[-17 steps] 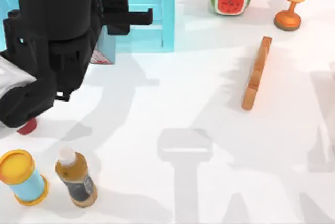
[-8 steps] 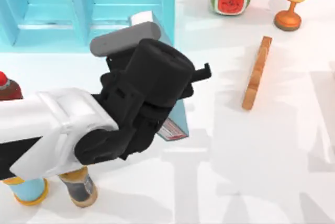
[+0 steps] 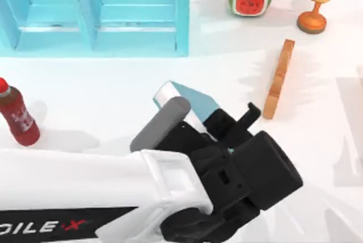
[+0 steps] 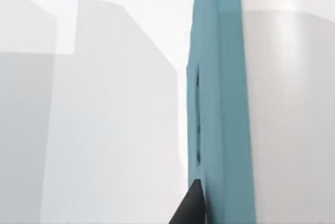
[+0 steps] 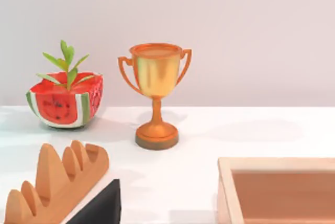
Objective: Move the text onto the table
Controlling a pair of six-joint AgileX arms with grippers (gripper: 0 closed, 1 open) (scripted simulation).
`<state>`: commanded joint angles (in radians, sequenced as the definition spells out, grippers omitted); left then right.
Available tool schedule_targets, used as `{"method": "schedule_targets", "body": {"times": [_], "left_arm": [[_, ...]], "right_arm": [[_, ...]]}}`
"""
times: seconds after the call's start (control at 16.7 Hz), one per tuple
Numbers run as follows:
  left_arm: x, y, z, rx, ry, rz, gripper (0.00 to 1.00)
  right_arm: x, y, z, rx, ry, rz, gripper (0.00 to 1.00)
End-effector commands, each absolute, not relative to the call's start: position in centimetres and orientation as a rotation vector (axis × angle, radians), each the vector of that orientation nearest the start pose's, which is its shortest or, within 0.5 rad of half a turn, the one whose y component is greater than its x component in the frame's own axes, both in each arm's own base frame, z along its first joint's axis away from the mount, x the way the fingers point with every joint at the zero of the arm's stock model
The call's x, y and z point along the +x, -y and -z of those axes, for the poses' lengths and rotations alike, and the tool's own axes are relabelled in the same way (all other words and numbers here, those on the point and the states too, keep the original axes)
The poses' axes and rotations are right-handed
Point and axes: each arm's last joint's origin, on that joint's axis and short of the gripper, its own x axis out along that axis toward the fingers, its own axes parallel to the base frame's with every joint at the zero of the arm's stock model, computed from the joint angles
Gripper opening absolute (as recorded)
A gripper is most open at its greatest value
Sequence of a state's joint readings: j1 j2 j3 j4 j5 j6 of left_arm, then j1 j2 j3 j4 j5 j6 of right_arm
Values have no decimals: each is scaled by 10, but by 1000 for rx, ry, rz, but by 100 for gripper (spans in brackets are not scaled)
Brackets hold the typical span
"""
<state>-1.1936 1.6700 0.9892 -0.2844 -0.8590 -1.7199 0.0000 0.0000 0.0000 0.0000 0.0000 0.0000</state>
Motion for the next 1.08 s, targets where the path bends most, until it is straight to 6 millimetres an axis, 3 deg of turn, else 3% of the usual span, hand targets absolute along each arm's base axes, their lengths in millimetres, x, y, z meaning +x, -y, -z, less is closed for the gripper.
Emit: {"method": "schedule_targets", "body": {"times": [0.3,0.6,0.84,1.08], "left_arm": [[103,323,-163,-1170,-422,-282,0],[68,337,-146,-1421,-279,-267,0],[51,342,-136,-1534,-215,-226,0],[47,343,-133,-1559,-201,-213,0]], "right_arm": [[106,1,-160,0,0,0,100],[106,1,-160,0,0,0,100],[106,1,-160,0,0,0,100],[106,1,-160,0,0,0,100]]}}
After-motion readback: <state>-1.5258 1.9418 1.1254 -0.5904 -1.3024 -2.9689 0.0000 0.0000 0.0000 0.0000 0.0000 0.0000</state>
